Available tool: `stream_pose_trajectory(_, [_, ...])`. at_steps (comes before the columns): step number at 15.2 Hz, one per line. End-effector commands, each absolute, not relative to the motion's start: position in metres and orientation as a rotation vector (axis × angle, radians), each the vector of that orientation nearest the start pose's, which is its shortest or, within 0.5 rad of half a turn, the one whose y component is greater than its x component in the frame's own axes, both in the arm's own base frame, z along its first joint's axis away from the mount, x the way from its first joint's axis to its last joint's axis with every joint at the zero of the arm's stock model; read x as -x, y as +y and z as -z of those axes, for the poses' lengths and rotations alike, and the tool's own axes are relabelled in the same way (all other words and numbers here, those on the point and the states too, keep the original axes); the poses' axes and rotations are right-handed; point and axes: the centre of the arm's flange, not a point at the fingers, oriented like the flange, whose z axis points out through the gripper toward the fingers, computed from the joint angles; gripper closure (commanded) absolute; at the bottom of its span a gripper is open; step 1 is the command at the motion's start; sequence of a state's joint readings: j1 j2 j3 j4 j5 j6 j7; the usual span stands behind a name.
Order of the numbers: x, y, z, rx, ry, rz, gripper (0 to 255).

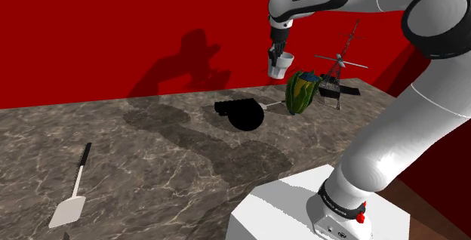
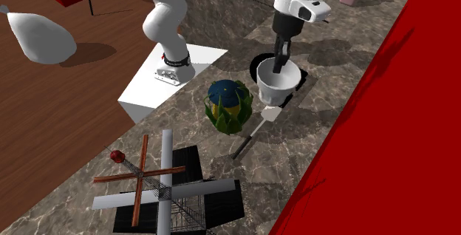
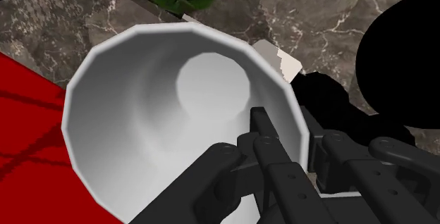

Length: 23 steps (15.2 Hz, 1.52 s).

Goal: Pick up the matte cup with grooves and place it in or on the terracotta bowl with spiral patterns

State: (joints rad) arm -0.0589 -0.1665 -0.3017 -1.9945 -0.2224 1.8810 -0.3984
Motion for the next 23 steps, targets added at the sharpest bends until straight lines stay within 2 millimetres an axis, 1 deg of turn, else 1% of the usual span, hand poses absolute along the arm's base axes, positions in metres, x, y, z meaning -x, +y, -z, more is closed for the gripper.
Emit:
stream_pose_trajectory(1, [-0.474,-0.179,-0.537,3.308,-0.169,-0.028,255])
stream_pose_trajectory(16, [-0.455,0.017,-0.553,3.308,-0.169,-0.028,255])
stream_pose_trajectory(17, [-0.453,0.035,-0.555,3.308,-0.169,-0.028,255])
stream_pose_trajectory(23, [-0.453,0.035,-0.523,3.308,-0.169,-0.028,255])
